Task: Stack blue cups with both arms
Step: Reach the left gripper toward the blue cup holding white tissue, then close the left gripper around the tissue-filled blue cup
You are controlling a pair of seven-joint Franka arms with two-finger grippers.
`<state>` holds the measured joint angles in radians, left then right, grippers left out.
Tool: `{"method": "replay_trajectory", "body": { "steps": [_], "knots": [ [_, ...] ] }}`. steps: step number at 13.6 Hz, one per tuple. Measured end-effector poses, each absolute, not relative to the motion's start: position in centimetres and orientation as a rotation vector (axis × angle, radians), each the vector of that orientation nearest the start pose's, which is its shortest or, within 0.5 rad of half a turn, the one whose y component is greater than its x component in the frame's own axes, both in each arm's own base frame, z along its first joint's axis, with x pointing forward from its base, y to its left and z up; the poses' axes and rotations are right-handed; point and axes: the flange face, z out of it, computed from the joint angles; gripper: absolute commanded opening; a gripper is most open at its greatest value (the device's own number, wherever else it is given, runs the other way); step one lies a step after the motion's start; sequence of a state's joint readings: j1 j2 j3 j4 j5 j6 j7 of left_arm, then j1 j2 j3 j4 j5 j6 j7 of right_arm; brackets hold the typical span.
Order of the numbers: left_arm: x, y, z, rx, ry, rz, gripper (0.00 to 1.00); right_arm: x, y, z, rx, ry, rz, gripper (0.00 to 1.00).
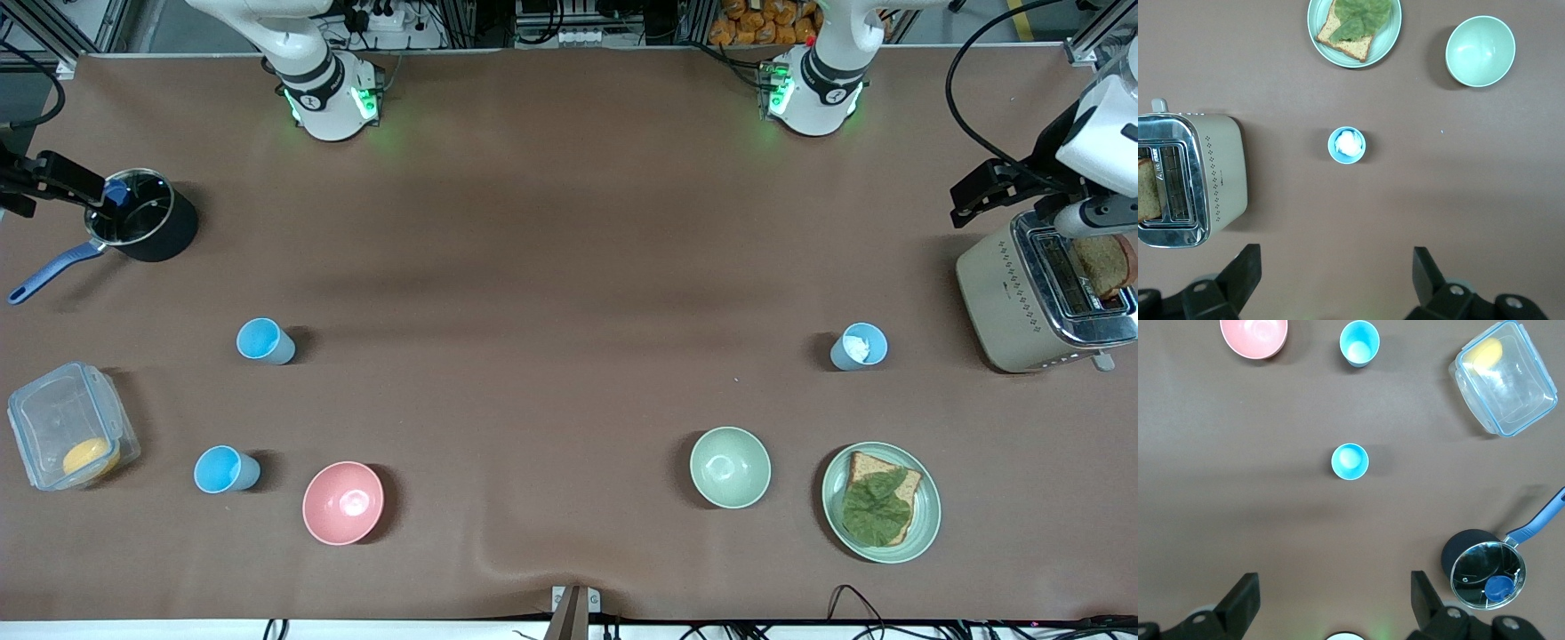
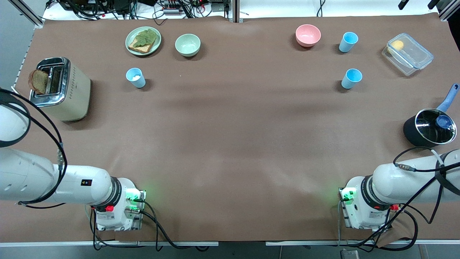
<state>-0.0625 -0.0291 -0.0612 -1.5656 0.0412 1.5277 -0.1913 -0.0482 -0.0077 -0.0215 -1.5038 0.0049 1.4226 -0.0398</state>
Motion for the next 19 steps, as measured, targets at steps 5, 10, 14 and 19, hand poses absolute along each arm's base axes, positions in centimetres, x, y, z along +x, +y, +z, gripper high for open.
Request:
{"method": "replay_trajectory", "body": {
  "steps": [5,10,14,19],
  "knots": [
    [54.8,-6.2,61.6,-3.09,-0.109,0.071,1.0,53.5,-3.7,64.7,-3.13,0.046,0.115,1.0],
    [59.0,-4.8,49.1,-3.079,-0.142,0.213,1.0,53.5,-3.7,64.7,-3.13,0.048,0.121,1.0],
    [60.0,-0.8,37.8,-3.101,-0.162,0.153,1.0,53.6,-3.8,64.3,-3.129,0.05,0.134,1.0],
    [59.7,0.7,29.3,-3.107,-0.187,0.199,0.99,54.3,-3.9,62.6,-3.122,0.053,0.211,1.0]
  ]
}}
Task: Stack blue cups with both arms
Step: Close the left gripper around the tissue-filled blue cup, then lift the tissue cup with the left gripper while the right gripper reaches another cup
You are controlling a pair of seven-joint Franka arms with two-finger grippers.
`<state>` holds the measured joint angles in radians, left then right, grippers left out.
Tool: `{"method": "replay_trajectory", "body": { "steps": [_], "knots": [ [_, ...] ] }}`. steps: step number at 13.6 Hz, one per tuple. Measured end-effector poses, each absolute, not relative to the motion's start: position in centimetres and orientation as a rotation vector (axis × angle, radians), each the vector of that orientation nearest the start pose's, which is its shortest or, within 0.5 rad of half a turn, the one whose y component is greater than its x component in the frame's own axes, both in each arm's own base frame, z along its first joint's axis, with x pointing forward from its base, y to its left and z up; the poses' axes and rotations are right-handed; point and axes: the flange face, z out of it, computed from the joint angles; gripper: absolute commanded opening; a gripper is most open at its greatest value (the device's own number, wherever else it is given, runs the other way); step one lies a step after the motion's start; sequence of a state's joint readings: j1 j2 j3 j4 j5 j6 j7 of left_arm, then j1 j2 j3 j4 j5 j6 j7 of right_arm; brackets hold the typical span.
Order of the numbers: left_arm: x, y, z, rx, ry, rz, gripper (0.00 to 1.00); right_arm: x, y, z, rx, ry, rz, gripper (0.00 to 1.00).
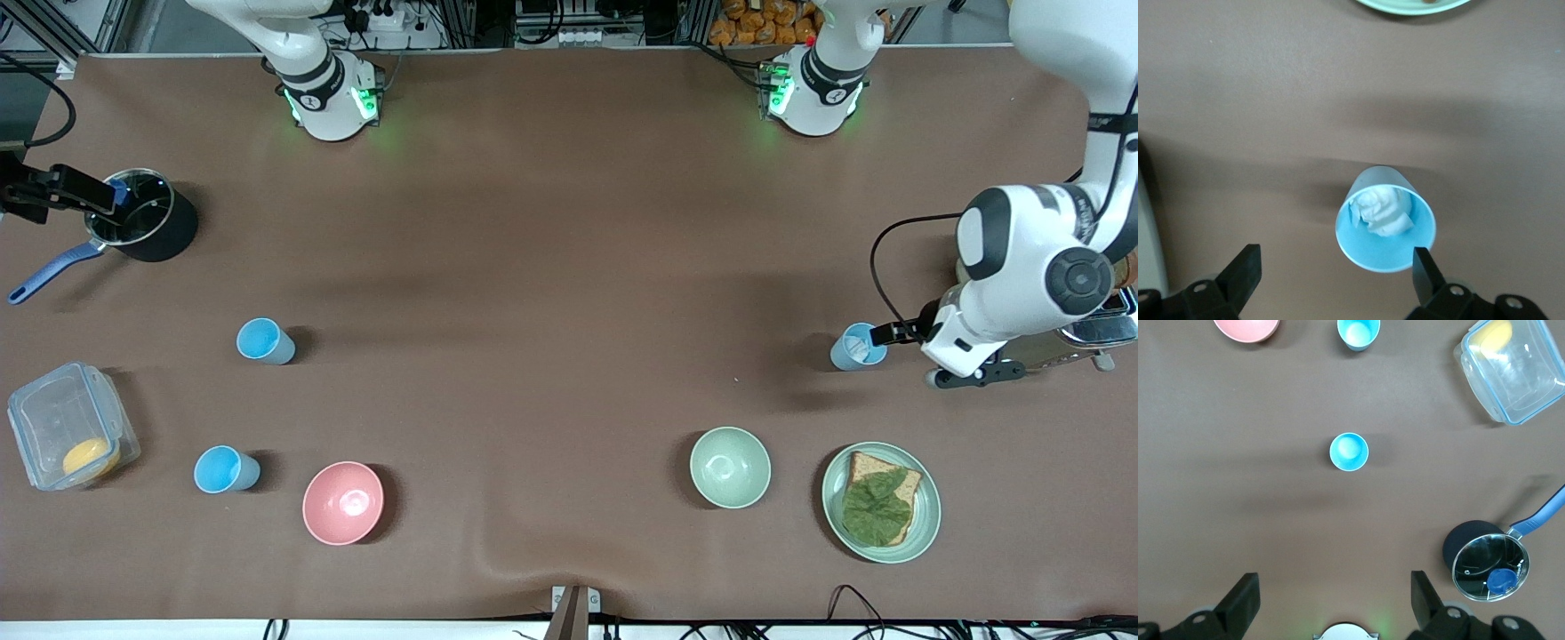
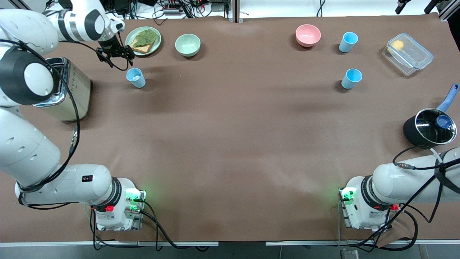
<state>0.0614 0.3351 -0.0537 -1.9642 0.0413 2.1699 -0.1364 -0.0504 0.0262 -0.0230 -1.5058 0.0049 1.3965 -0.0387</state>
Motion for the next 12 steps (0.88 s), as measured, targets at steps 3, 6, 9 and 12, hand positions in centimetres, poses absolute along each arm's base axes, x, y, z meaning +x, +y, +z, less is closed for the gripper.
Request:
{"method": "replay_trajectory", "body": {
  "steps": [3,6,9,12],
  "knots": [
    [59.7,1.5,26.6,-3.108,-0.206,0.218,0.78,54.2,-4.0,61.1,-3.108,0.055,0.328,1.0],
    [59.8,1.4,24.6,-3.11,-0.202,0.234,0.51,54.9,-4.0,58.8,-3.094,0.056,0.424,1.0],
    [59.6,1.2,23.1,-3.113,-0.206,0.269,0.11,55.3,-3.9,57.5,-3.084,0.05,0.478,1.0],
    [59.6,0.4,22.6,-3.124,-0.203,0.277,0.0,55.7,-4.1,55.2,-3.061,0.055,0.594,1.0]
  ]
}}
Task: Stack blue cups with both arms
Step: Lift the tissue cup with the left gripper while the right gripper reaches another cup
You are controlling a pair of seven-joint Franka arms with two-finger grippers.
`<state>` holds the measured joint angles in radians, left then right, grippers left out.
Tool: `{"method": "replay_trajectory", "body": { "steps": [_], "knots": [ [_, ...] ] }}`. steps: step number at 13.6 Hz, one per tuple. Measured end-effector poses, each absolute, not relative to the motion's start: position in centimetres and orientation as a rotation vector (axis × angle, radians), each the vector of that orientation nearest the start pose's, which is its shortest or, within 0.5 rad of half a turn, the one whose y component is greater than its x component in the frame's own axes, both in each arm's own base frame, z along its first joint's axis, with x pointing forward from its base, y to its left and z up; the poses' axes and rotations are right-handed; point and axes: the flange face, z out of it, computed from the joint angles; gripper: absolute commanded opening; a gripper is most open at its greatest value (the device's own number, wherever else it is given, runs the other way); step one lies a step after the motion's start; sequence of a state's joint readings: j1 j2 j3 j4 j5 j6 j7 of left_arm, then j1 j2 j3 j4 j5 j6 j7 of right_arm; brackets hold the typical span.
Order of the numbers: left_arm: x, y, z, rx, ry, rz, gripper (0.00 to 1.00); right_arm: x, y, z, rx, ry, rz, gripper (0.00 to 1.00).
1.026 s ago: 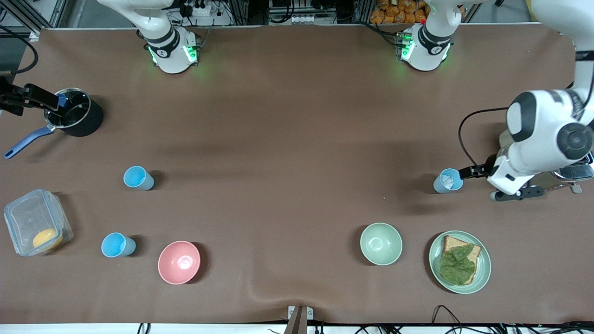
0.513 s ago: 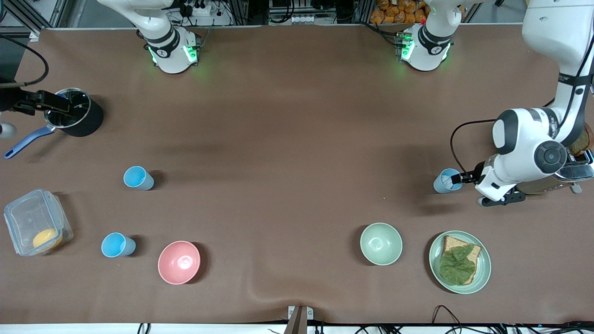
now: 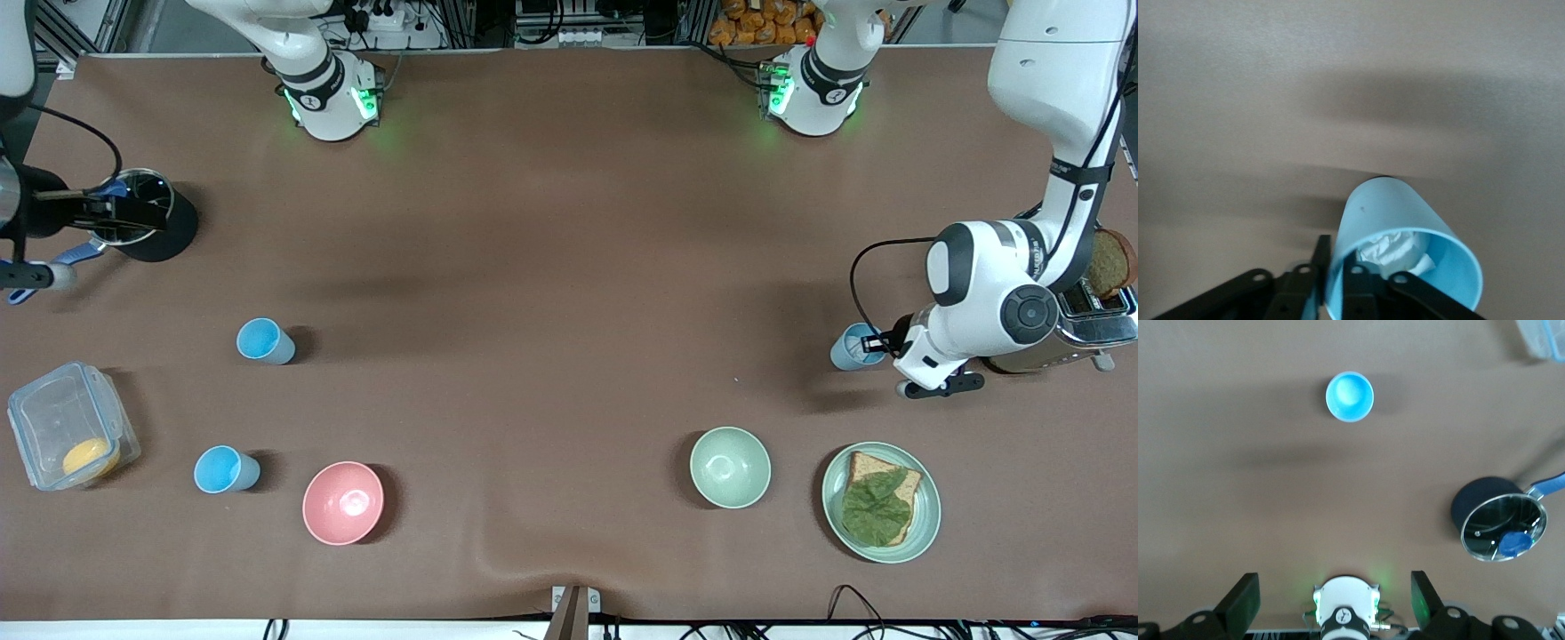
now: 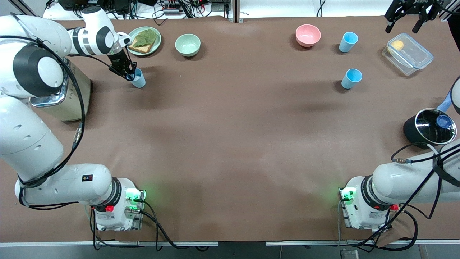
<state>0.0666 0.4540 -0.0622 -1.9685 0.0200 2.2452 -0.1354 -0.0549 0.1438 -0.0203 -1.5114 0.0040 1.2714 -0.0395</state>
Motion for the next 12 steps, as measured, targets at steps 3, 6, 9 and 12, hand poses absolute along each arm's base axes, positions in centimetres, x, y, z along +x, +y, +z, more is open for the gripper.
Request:
{"method": "replay_trajectory", "body": {
  "steps": [3,6,9,12],
  "knots": [
    [60.0,-1.1,23.2,-3.135,-0.166,0.251,0.0,57.2,-6.9,49.9,-3.016,0.124,0.722,1.0],
    [61.6,-3.2,26.0,-3.161,-0.119,0.155,0.0,60.0,-8.1,46.5,-3.016,0.148,0.673,1.0],
    [63.2,-5.2,30.7,-3.18,-0.073,0.047,0.0,61.7,-7.4,46.5,-3.032,0.129,0.583,1.0],
    [64.5,-7.5,35.8,-3.194,-0.024,0.021,0.0,63.2,-7.5,43.2,-3.047,0.131,0.508,1.0]
  ]
}}
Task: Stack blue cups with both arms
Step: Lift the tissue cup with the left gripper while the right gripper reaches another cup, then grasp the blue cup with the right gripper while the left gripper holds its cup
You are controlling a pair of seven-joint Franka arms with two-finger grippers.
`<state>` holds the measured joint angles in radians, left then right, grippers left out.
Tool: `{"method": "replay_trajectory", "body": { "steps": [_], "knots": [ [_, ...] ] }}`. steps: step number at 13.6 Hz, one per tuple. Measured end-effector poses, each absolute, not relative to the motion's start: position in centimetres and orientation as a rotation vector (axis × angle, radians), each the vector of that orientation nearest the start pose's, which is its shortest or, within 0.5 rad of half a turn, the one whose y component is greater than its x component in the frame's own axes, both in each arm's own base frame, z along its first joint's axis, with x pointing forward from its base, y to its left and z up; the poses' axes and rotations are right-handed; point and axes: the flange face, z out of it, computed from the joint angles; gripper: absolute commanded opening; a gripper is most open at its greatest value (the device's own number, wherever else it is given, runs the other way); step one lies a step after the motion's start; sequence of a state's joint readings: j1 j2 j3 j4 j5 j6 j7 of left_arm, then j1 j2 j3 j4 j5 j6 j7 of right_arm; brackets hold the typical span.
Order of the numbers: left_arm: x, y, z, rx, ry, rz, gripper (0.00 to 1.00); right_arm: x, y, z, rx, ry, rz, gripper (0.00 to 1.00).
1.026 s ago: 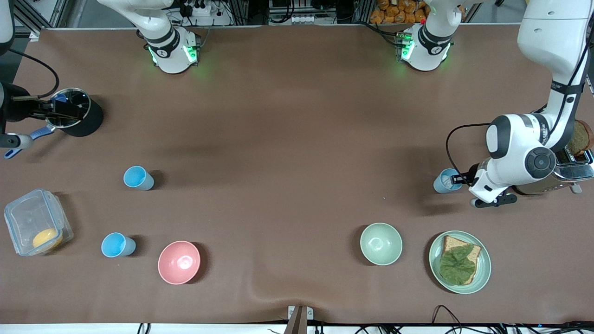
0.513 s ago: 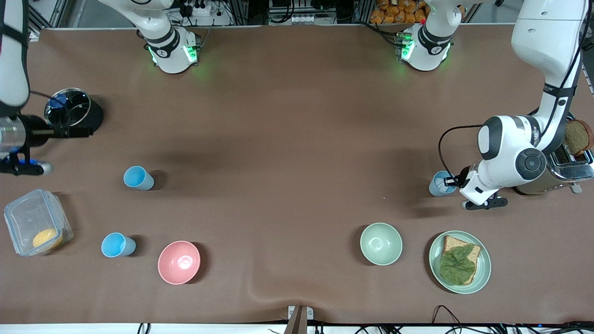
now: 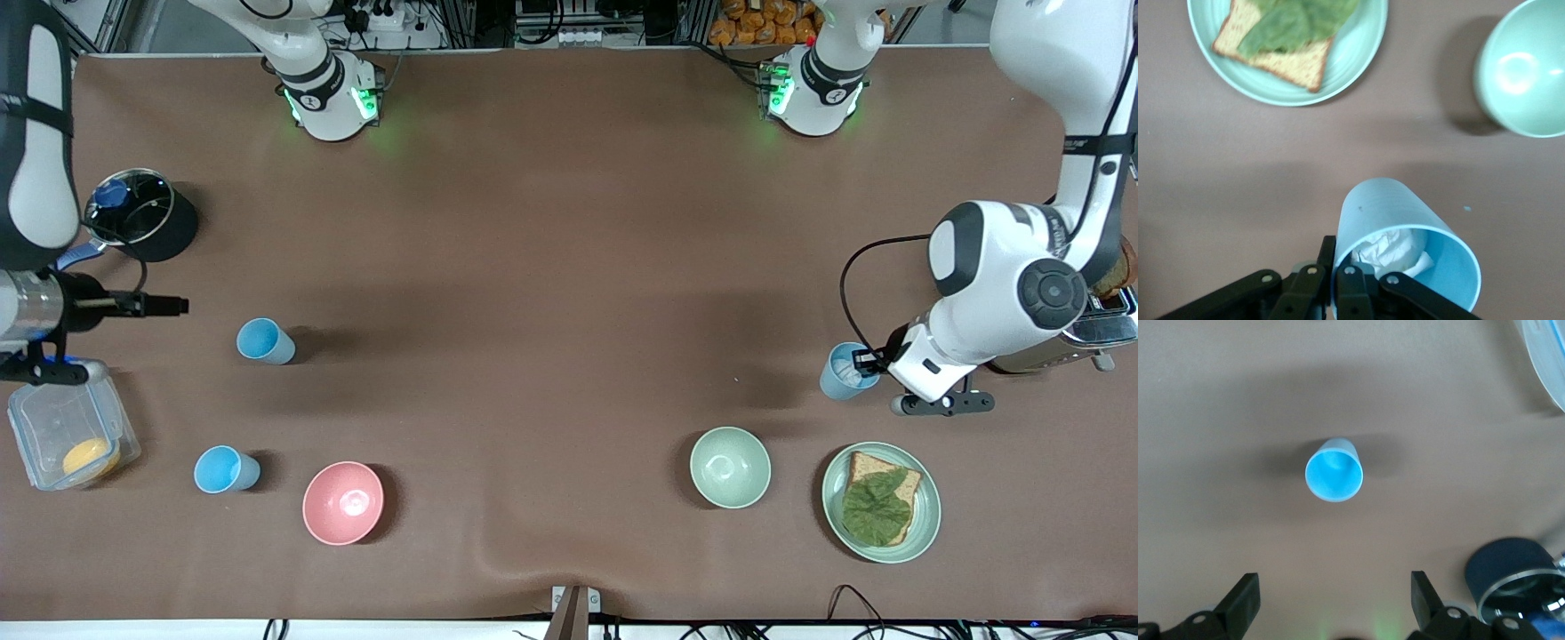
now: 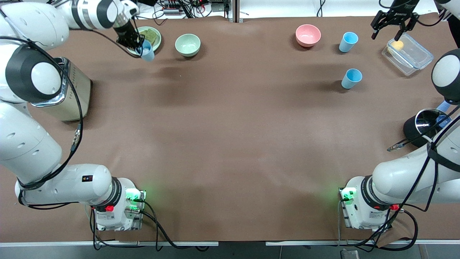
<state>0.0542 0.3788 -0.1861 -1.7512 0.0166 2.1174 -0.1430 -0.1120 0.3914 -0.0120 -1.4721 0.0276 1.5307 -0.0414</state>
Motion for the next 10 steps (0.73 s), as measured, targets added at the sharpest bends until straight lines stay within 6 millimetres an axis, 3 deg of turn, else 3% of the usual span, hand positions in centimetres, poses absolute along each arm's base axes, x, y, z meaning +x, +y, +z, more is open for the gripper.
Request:
{"method": "replay_trajectory", "body": {
  "steps": [2,4,7,10],
  "knots": [
    [65.0,-10.0,38.7,-3.209,-0.052,0.014,0.0,63.7,-7.6,38.8,-3.055,0.136,0.472,1.0],
    [64.8,-12.9,40.3,-3.225,-0.083,0.012,0.0,63.4,-7.6,34.5,-3.063,0.143,0.438,1.0],
    [64.1,-16.5,42.0,-3.243,-0.078,0.026,0.0,62.6,-8.1,29.9,-3.067,0.158,0.426,1.0],
    [63.1,-18.5,44.3,-3.245,-0.136,0.037,0.0,61.9,-8.3,25.1,-3.051,0.158,0.513,1.0]
  ]
}}
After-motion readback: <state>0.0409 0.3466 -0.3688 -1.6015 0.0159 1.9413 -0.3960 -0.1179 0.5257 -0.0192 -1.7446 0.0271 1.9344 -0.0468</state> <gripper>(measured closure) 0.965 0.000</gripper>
